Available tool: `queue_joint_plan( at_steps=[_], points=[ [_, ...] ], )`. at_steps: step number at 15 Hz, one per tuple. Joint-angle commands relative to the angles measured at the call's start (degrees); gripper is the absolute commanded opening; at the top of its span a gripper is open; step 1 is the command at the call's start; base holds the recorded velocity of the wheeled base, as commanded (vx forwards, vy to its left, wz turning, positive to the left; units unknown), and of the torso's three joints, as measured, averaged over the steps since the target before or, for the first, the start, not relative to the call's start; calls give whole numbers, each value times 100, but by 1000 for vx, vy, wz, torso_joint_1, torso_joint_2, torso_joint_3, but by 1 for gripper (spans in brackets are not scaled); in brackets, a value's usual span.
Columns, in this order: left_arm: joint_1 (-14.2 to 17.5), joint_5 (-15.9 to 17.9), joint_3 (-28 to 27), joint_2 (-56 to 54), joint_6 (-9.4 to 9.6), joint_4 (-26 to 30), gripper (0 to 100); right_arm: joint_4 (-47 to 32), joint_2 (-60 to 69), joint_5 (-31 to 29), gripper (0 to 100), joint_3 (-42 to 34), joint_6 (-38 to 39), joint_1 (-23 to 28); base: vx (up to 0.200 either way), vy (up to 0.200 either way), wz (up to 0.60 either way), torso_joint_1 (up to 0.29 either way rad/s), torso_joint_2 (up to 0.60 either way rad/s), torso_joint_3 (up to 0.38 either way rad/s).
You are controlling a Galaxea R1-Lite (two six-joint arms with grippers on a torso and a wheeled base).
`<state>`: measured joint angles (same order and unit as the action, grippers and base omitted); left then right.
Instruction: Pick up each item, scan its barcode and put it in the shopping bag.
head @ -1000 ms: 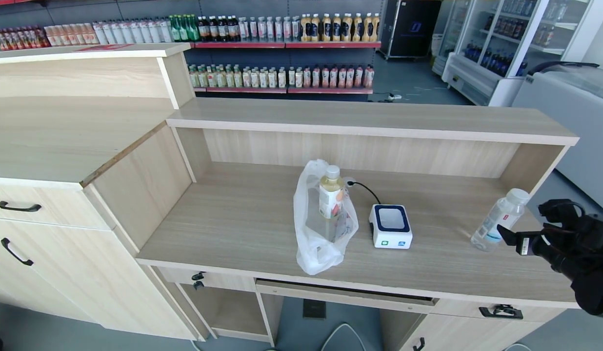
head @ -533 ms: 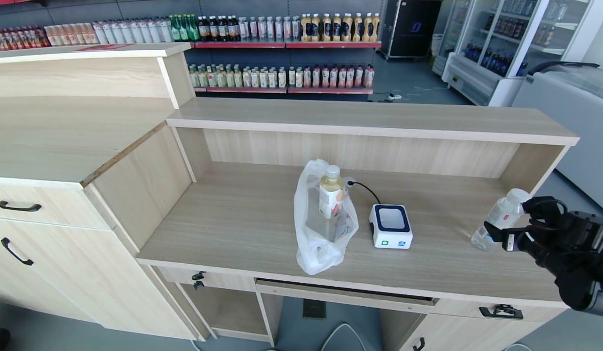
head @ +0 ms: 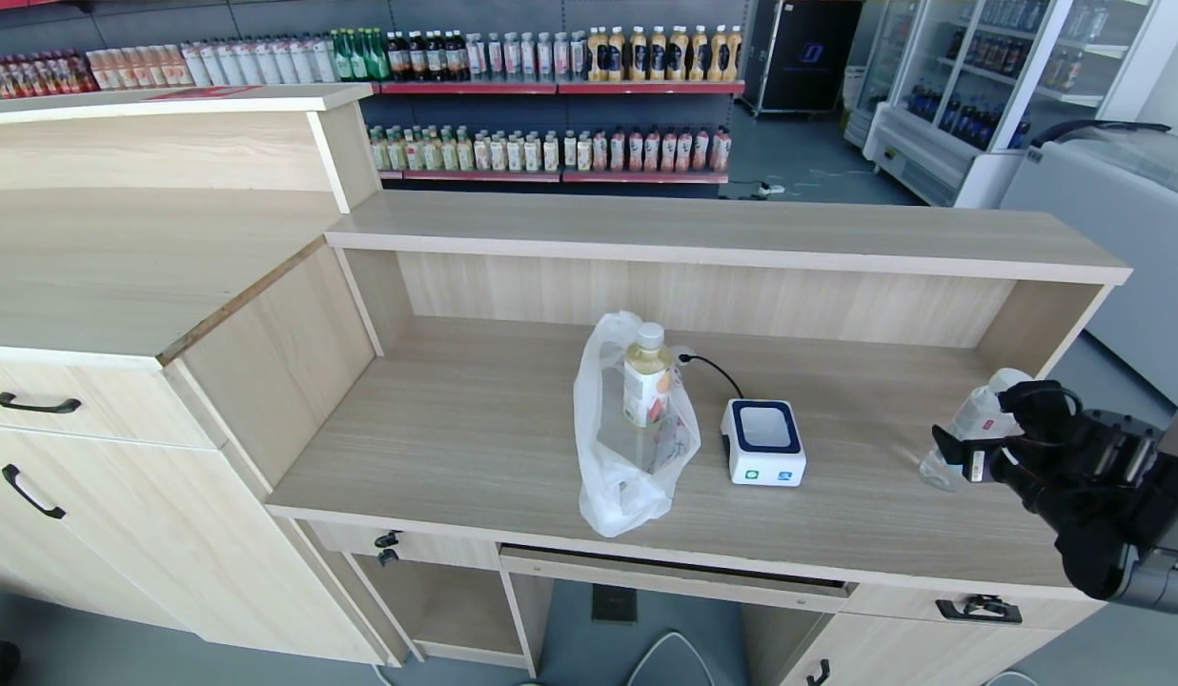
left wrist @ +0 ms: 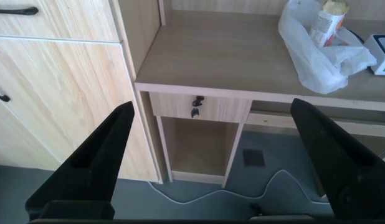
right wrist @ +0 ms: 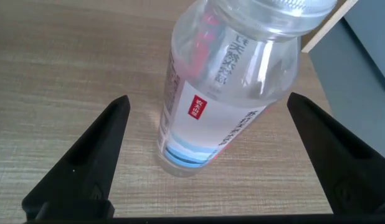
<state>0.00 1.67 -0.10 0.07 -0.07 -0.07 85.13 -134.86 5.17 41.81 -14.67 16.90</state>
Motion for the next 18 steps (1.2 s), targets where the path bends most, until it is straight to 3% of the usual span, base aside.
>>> queue_joint_plan(
  at_steps=[1,17,18],
  points=[
    [0,0,1,1,-1,-1,100,-49,-154,2,100,196,-1,-72,0,0,0,0,0,0],
    [0,0,1,1,-1,-1,100,-49,-682,2,100,1057,-1,-310,0,0,0,0,0,0],
    [0,0,1,1,-1,-1,100,-40,-690,10,0,1066,-1,-319,0,0,0,0,0,0]
  ],
)
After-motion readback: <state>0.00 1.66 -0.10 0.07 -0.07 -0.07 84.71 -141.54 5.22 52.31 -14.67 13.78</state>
